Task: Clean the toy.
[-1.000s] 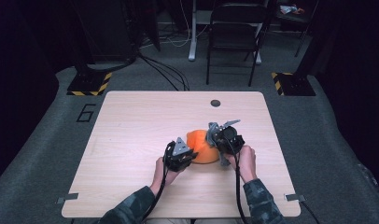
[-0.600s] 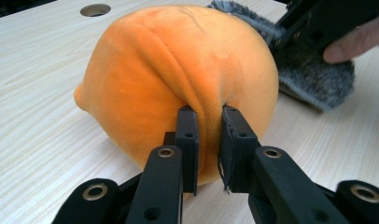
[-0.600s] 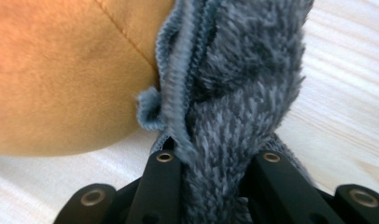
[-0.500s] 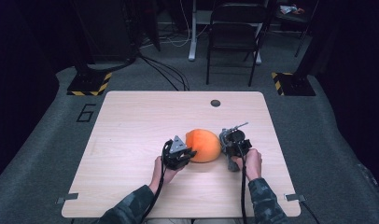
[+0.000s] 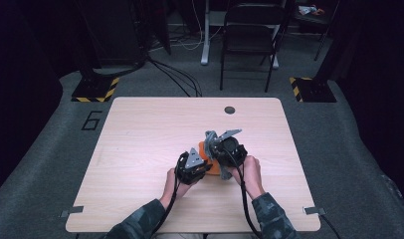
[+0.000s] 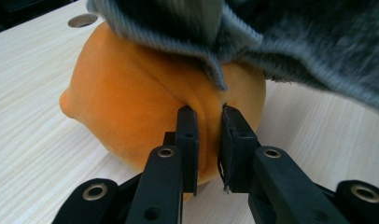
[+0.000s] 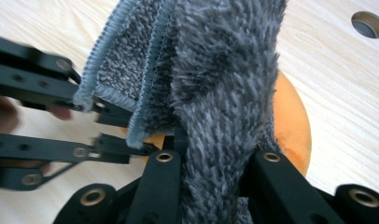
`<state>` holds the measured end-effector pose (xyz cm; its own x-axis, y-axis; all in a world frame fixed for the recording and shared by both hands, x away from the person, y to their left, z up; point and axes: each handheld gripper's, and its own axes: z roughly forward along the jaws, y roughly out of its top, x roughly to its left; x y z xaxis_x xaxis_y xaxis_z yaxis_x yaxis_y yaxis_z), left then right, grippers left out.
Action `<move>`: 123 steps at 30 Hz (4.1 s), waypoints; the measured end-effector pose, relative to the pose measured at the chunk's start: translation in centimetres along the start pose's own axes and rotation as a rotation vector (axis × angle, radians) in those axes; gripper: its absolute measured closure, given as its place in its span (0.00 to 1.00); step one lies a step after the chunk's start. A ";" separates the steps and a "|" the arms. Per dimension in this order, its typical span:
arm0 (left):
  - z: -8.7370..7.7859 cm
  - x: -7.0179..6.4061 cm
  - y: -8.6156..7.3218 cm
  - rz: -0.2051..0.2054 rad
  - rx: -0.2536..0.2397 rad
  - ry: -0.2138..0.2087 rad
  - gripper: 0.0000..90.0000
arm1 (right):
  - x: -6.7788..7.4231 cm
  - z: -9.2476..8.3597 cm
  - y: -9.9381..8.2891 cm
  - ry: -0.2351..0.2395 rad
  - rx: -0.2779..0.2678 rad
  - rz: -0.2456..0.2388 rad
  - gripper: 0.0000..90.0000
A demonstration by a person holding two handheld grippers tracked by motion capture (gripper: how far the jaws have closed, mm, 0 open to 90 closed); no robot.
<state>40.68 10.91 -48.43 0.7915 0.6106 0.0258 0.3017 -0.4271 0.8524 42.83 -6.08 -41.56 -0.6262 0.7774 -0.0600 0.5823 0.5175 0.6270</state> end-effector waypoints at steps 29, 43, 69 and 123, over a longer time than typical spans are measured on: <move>0.0 0.7 -0.1 -0.048 -0.010 -0.017 0.88 | -6.5 2.7 -4.1 -0.123 0.206 0.165 0.87; -0.1 1.3 -0.2 -0.072 -0.024 -0.001 0.87 | -8.1 -0.5 -3.4 -0.029 0.080 0.249 0.87; -0.3 0.4 0.0 0.032 -0.018 0.109 0.88 | -5.8 -1.0 -1.9 0.021 -0.021 0.210 0.86; -0.3 0.1 0.1 0.005 -0.005 0.046 0.85 | -8.7 3.5 -5.7 -0.001 0.236 0.246 0.86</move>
<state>40.68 11.11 -48.15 0.7677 0.6385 0.0536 0.2955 -0.4270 0.8546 46.79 -14.60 -47.37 -0.4515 0.8895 0.0703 0.8199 0.3825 0.4260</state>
